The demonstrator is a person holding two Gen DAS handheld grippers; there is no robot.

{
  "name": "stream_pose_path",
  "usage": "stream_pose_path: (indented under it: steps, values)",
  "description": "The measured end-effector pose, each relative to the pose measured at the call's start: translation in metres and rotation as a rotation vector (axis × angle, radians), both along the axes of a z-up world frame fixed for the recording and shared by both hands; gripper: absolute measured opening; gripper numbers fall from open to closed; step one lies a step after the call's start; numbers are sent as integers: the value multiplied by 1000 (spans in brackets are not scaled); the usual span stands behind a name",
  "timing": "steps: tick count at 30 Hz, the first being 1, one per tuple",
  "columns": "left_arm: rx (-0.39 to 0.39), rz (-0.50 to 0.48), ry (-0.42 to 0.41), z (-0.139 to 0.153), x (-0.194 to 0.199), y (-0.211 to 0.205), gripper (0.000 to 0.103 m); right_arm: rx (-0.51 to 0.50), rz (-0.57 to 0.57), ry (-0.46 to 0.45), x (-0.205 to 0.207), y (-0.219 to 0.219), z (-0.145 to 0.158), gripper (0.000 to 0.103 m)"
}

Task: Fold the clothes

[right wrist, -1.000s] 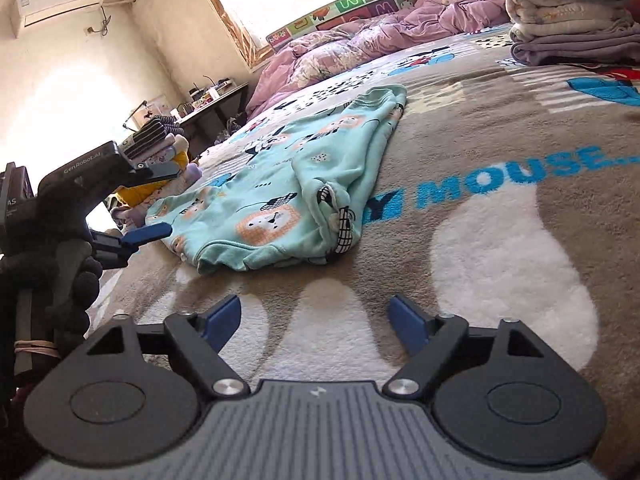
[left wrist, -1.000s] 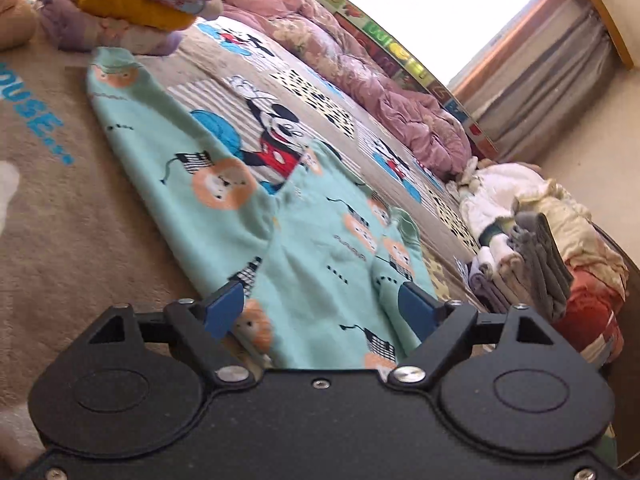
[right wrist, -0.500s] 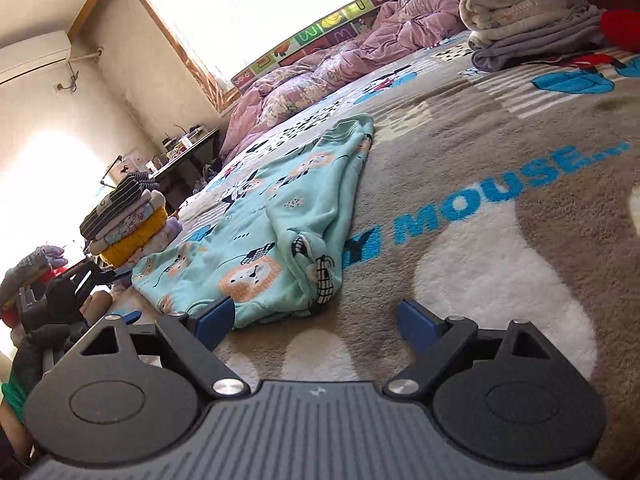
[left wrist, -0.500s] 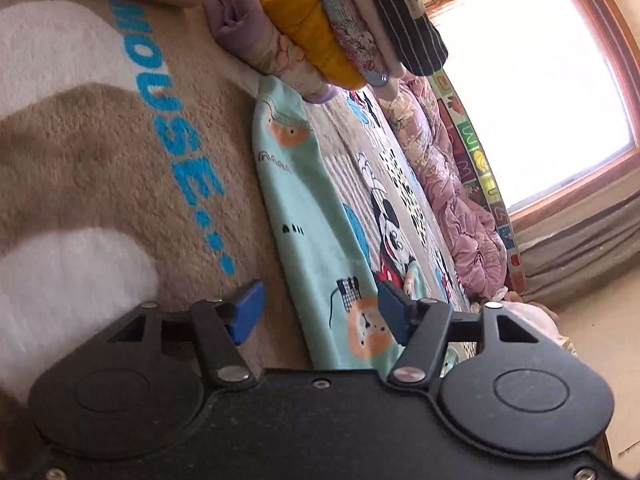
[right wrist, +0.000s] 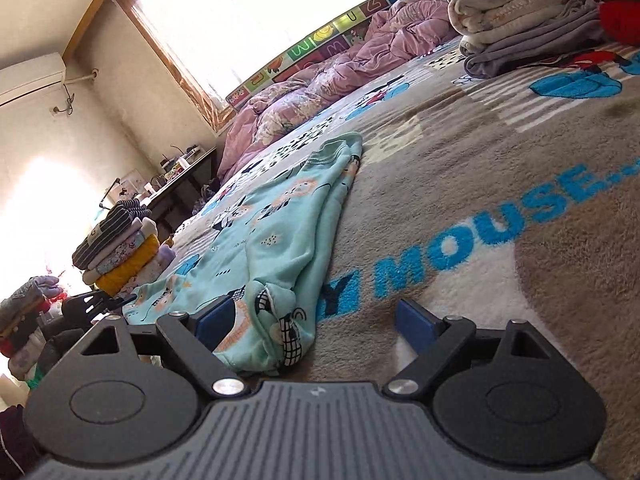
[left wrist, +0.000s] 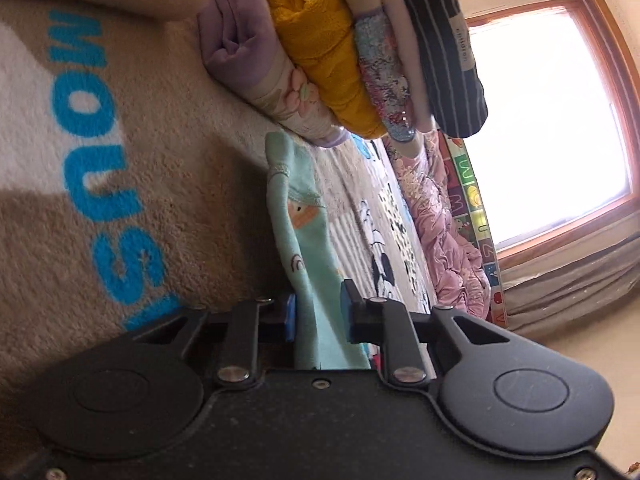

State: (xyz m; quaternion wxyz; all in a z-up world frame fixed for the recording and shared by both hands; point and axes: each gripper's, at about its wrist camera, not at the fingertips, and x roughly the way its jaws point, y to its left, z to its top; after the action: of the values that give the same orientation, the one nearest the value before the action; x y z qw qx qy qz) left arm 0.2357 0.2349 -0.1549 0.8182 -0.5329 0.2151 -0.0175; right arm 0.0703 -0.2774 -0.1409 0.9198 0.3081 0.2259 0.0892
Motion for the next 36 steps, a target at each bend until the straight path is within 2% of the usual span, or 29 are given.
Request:
stream_pose_path:
  steps: [4, 10, 16, 23, 25, 28, 33, 36]
  values:
    - [64, -77, -133, 29, -8, -22, 6, 73, -26, -26, 6, -14, 0, 86]
    - [211, -245, -314, 76, -18, -93, 6, 239, -50, -49, 14, -39, -5, 83]
    - [412, -441, -403, 104, -31, -189, 5, 335, -20, -67, 15, -44, -10, 83]
    - [595, -639, -423, 93, -43, -281, 3, 436, 6, -77, 20, -48, -15, 83]
    - [632, -695, -417, 83, -37, -302, 3, 472, 1, -73, 22, -53, -19, 83]
    - [715, -774, -413, 68, -49, -330, 3, 536, -10, -65, 27, -60, -26, 83]
    - [830, -859, -396, 49, -63, -356, 3, 593, -12, -72, 38, -66, -30, 86]
    - [851, -889, -378, 41, -62, -361, 3, 573, -12, -71, 48, -65, -28, 87]
